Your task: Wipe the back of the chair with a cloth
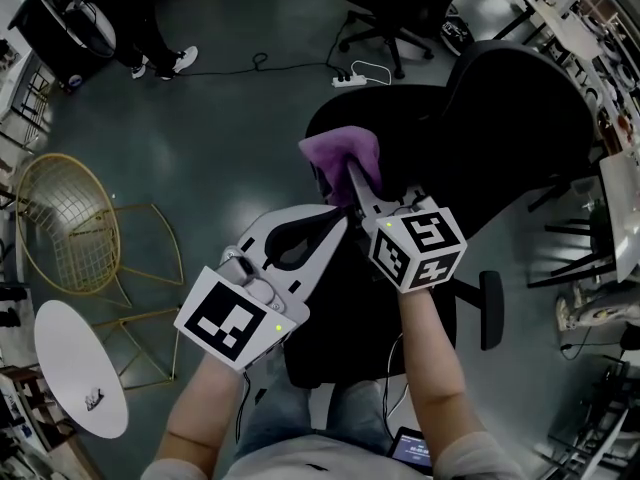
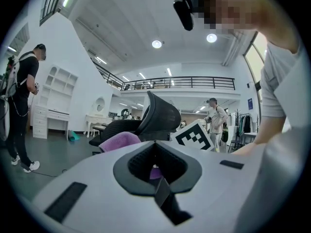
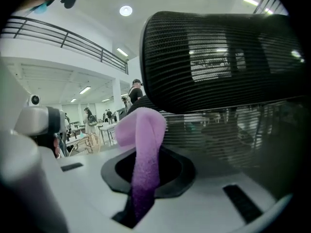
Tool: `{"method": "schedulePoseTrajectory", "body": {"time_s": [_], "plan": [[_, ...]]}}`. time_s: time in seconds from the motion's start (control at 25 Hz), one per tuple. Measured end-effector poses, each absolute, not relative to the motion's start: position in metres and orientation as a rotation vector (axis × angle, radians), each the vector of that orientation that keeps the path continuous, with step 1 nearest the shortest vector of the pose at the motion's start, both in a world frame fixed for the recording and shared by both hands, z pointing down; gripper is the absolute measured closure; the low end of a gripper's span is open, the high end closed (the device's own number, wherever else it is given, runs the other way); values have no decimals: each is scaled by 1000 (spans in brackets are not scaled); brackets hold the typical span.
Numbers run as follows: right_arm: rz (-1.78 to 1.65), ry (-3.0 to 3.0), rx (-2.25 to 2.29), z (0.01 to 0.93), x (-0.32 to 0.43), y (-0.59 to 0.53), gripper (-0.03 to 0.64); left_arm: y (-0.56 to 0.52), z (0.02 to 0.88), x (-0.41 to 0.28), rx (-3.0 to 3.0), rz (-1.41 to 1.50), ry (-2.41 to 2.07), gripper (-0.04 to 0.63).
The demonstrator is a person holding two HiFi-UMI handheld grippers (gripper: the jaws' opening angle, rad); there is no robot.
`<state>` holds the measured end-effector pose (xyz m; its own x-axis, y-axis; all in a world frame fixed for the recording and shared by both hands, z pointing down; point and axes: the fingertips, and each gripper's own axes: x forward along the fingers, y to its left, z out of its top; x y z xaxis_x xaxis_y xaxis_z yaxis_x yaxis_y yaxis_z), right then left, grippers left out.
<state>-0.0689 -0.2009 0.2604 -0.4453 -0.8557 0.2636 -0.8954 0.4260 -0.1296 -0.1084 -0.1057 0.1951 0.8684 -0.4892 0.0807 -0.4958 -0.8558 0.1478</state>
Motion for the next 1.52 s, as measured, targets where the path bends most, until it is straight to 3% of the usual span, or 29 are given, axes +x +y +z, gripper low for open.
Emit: {"method": "schedulePoseTrajectory", "body": {"time_s": [1.52], "plan": [[435,-2477,1629,269,102,-205,565,-110,198,27,2844,14,-986,583]]}}
